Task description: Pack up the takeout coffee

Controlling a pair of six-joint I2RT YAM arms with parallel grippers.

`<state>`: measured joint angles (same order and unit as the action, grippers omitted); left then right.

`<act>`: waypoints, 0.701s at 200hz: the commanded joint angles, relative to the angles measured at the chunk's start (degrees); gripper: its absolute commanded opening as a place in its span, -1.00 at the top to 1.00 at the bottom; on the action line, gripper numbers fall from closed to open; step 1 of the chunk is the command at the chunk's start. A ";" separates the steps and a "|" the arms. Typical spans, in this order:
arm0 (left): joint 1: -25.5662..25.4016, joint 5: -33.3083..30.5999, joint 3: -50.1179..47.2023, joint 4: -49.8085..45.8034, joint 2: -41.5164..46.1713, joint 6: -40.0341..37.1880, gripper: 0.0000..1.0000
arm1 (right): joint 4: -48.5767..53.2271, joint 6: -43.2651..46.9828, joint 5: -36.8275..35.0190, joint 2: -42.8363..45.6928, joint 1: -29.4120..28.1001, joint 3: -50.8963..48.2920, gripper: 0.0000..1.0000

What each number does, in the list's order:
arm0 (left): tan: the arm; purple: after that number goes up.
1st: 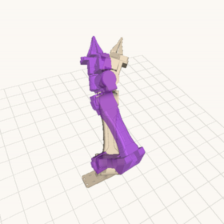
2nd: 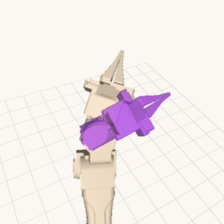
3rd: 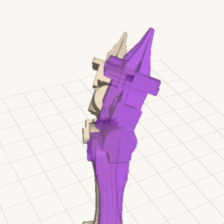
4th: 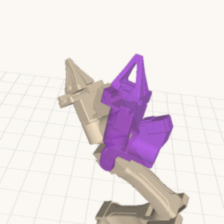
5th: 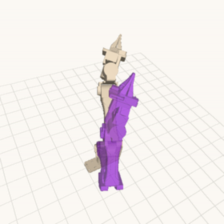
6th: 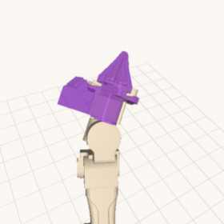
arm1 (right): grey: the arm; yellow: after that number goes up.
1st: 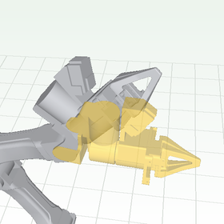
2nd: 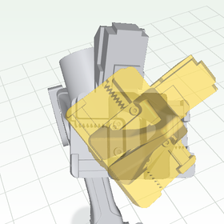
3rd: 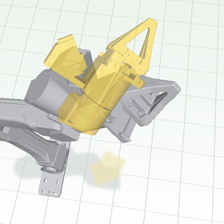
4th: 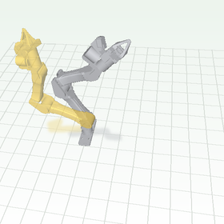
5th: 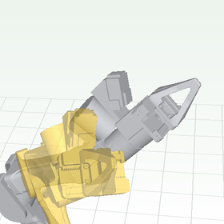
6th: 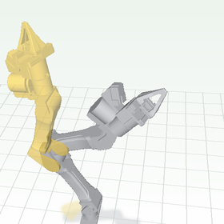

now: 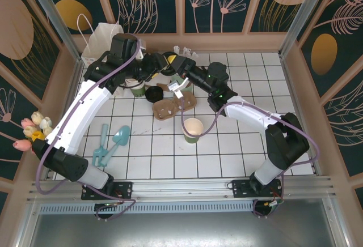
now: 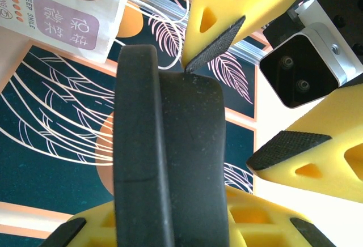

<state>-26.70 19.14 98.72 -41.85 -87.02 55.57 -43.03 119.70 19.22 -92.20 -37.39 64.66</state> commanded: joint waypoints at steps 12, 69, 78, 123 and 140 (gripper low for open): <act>-0.11 -1.40 3.95 -4.31 -2.16 0.51 0.09 | 0.32 13.13 1.79 -0.45 -0.35 2.05 0.59; -0.11 -4.34 2.63 -4.40 -2.77 1.23 0.20 | -0.71 13.30 1.79 -0.13 -0.40 1.87 0.59; -0.11 -4.54 1.77 -3.49 -2.56 1.62 0.25 | -0.73 13.33 1.78 -0.11 -0.41 1.74 0.59; -0.11 -2.65 -1.04 -1.15 -3.30 2.88 0.32 | -0.53 13.67 1.87 -0.23 -0.73 2.12 0.60; -0.11 -1.76 -1.16 -1.26 -3.96 2.51 0.40 | 0.29 14.20 1.70 -0.19 -0.99 2.48 0.60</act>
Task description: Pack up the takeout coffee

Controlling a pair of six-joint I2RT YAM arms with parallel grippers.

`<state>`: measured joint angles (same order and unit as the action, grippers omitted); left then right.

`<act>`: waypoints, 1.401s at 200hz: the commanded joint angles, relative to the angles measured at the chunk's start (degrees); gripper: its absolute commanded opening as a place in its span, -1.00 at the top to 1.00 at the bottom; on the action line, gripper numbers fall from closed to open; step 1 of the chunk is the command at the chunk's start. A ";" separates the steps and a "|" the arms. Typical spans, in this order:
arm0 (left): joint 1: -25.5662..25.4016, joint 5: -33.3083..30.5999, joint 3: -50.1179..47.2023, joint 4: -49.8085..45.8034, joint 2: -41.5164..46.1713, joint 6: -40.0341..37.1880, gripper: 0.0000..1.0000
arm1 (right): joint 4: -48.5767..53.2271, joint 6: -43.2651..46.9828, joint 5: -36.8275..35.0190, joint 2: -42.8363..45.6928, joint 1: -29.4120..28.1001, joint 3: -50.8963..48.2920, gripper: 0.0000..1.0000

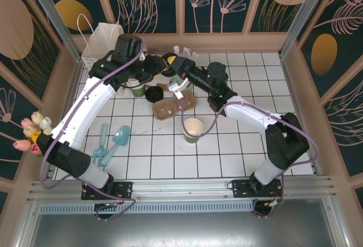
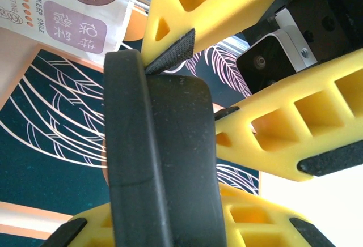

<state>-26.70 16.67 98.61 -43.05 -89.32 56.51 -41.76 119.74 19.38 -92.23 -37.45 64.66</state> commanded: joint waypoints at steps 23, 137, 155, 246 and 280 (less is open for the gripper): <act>-0.12 1.30 -0.96 -0.11 -2.36 1.16 0.66 | -0.31 14.97 1.63 -0.22 -1.24 2.49 0.59; -0.02 -3.97 6.11 -1.60 -3.72 -3.31 1.00 | 0.87 14.05 -0.24 1.46 -1.46 -0.80 0.07; 0.36 -5.49 6.42 -1.67 -2.92 -3.64 1.00 | 0.01 11.97 -2.84 2.12 -1.47 -2.04 -0.41; 1.47 -11.85 3.69 -1.58 0.63 -8.73 1.00 | -0.42 -17.28 -18.53 11.09 -5.46 -9.97 -0.98; 1.48 -14.91 0.09 -1.40 2.73 -12.16 1.00 | 7.23 -46.80 -19.76 19.79 -6.62 -11.33 -0.98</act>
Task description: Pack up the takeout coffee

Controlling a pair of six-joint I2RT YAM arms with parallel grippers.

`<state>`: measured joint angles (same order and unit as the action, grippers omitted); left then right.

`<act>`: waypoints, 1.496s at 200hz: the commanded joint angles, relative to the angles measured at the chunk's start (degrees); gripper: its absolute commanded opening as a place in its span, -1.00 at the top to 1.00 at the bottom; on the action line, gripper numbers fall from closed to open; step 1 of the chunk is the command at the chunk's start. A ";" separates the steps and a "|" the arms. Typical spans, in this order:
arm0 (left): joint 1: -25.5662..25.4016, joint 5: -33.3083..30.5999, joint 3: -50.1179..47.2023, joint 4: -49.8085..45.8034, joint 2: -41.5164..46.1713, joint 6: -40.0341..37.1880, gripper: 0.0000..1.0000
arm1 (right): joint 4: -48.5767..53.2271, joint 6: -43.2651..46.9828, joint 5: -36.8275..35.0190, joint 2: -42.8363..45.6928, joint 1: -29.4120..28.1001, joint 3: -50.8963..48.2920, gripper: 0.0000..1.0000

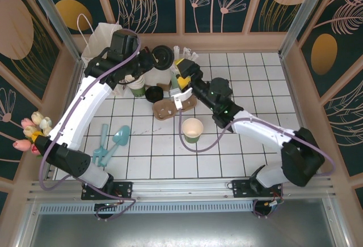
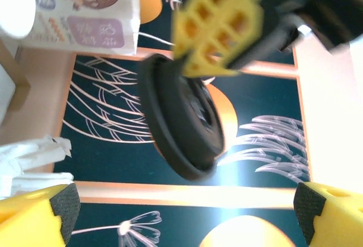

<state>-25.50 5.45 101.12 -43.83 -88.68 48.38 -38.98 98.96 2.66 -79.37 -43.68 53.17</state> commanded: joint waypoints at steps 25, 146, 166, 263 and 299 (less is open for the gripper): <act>0.30 -3.25 -6.31 -0.62 3.69 -6.08 1.00 | 14.96 -57.79 -1.85 12.43 0.97 3.35 -0.98; -14.82 -1.65 -15.67 -7.43 4.82 -8.84 1.00 | 48.43 -136.06 12.90 18.75 21.12 0.61 -0.98; -17.36 1.66 -16.84 -6.26 3.52 -9.67 1.00 | 43.80 -138.67 24.97 19.99 26.01 -5.25 -0.95; -23.35 4.22 -27.38 6.46 1.94 -6.10 1.00 | 32.07 -132.73 42.00 29.71 25.42 -27.66 -0.56; -23.37 3.71 -29.21 7.06 0.93 -6.38 1.00 | 28.53 -134.11 44.01 29.67 24.55 -31.04 -0.44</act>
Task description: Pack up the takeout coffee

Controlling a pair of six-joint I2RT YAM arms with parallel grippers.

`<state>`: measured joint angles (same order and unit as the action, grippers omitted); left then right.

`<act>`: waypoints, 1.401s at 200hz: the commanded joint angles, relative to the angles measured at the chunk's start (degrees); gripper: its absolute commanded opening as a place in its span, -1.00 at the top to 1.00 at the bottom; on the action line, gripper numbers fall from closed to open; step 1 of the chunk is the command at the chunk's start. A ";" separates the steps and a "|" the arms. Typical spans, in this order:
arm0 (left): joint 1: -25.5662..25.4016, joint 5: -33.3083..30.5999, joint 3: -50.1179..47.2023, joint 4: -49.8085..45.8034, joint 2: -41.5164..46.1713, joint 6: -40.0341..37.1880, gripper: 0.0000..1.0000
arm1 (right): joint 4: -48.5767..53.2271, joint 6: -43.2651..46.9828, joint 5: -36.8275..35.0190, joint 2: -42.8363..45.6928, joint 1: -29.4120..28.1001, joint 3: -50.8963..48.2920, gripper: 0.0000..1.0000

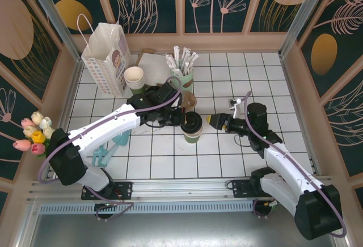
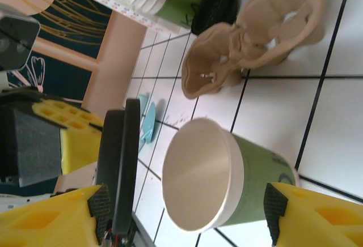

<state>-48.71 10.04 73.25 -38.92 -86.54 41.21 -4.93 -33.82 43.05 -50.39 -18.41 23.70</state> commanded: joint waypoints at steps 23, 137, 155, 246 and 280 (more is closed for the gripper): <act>-0.16 -1.61 -1.90 2.30 -1.39 0.68 1.00 | -6.56 -1.90 4.20 0.51 -1.13 -2.63 -0.44; -0.16 -0.12 -3.07 3.44 -3.10 -0.17 1.00 | -10.25 -3.22 2.06 -4.34 -6.62 -3.31 -0.41; -0.15 0.19 -3.12 3.61 -3.52 -0.06 1.00 | -11.11 -3.53 1.97 -5.04 -7.23 -3.13 -0.41; -0.20 2.09 -1.32 2.57 -6.21 -0.65 1.00 | -12.17 -3.18 1.67 -8.12 -9.19 -2.52 -0.40; -0.24 2.00 -0.02 0.73 -8.05 -1.04 1.00 | -11.77 -3.00 1.11 -8.03 -9.38 -2.70 -0.40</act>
<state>-48.71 11.38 71.68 -36.23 -92.25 41.36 -14.72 -36.82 44.38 -58.26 -27.11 20.91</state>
